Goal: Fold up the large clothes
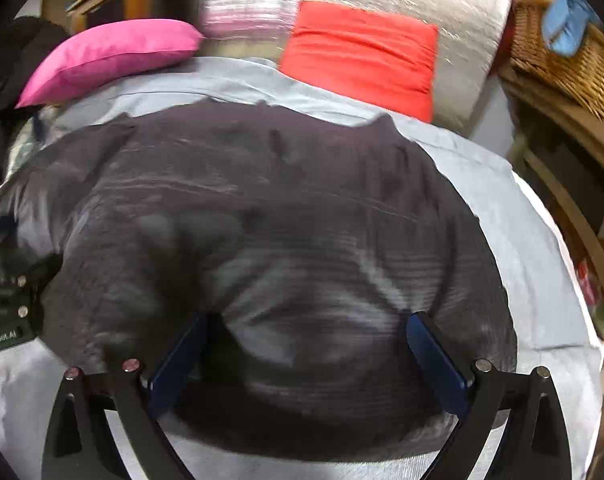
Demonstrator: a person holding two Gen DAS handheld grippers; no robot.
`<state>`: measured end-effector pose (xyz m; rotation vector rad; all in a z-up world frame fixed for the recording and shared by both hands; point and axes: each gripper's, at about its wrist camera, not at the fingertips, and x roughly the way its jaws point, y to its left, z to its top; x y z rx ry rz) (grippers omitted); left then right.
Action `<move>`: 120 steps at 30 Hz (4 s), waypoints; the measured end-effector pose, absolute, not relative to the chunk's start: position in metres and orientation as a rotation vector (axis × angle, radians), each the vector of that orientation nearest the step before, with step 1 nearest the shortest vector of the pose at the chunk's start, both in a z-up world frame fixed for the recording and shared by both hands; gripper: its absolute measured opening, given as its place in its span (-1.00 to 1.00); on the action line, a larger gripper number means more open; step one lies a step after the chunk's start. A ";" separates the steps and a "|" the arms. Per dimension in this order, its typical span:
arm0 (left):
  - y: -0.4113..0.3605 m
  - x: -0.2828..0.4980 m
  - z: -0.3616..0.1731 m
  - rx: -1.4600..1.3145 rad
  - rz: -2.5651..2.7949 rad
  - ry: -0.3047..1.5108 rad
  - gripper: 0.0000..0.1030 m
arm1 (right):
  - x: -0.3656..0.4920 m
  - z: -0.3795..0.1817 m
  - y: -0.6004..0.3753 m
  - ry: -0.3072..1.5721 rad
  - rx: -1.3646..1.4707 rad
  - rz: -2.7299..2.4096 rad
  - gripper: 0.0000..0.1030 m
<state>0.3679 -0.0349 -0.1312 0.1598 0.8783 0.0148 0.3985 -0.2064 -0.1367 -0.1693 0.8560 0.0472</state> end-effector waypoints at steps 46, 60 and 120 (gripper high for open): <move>0.050 0.349 -0.084 0.062 0.268 0.760 0.98 | 0.395 -0.113 -0.285 0.889 0.091 -0.028 0.98; 0.014 0.393 -0.075 0.031 0.147 0.779 0.98 | 0.435 -0.081 -0.305 0.839 0.235 0.057 0.98; 0.128 0.318 -0.090 -0.287 0.209 0.822 0.99 | 0.373 -0.154 -0.355 0.938 0.813 0.209 0.93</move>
